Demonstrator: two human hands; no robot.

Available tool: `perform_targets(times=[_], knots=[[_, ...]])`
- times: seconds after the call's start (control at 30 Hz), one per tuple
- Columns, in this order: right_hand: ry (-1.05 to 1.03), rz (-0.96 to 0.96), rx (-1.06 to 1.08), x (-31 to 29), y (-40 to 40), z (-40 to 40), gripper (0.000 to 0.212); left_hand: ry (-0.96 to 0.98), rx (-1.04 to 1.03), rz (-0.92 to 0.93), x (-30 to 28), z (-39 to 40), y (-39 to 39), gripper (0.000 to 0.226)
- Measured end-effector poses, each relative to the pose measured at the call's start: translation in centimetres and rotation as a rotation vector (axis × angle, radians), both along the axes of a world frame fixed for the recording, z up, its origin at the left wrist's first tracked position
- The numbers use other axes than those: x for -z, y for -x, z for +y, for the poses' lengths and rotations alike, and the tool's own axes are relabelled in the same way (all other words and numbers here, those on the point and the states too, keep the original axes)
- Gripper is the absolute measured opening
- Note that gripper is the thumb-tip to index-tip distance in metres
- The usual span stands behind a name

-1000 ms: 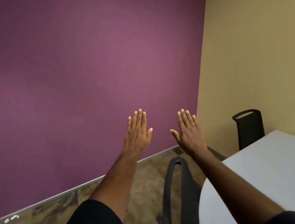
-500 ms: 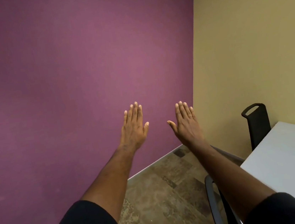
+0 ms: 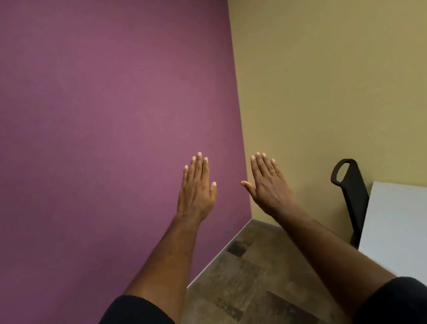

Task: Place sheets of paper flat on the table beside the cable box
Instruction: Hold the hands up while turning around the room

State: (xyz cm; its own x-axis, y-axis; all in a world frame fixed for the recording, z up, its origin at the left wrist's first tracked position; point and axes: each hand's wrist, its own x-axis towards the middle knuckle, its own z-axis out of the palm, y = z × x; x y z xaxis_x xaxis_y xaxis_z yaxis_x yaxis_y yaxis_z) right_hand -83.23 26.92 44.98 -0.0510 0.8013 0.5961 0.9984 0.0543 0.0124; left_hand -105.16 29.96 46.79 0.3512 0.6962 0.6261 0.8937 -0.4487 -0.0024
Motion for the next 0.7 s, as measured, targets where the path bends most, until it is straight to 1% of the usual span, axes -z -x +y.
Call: perform_targets(times=[0.1, 0.2, 0.4, 0.53, 0.7], knots=[[-0.032, 0.013, 0.061, -1.5, -3.4, 5.2, 0.079, -0.044, 0.065, -0.04, -1.4, 6.6, -2.6, 0.069], [-0.031, 0.011, 0.119, -2.6, -6.9, 9.5, 0.08, -0.043, 0.108, -0.051, -2.3, 12.5, -5.4, 0.07], [-0.038, -0.006, 0.244, -2.8, -13.9, 17.9, 0.079, -0.042, 0.227, -0.031, -2.5, 24.3, -13.3, 0.072], [-0.04, -0.003, 0.351, -2.2, -19.4, 23.4, 0.078, -0.042, 0.366, -0.037, -2.2, 32.5, -20.3, 0.072], [-0.033, 0.005, 0.539, -1.7, -26.9, 28.9, 0.078, -0.035, 0.593, -0.04, -1.8, 41.3, -30.2, 0.072]])
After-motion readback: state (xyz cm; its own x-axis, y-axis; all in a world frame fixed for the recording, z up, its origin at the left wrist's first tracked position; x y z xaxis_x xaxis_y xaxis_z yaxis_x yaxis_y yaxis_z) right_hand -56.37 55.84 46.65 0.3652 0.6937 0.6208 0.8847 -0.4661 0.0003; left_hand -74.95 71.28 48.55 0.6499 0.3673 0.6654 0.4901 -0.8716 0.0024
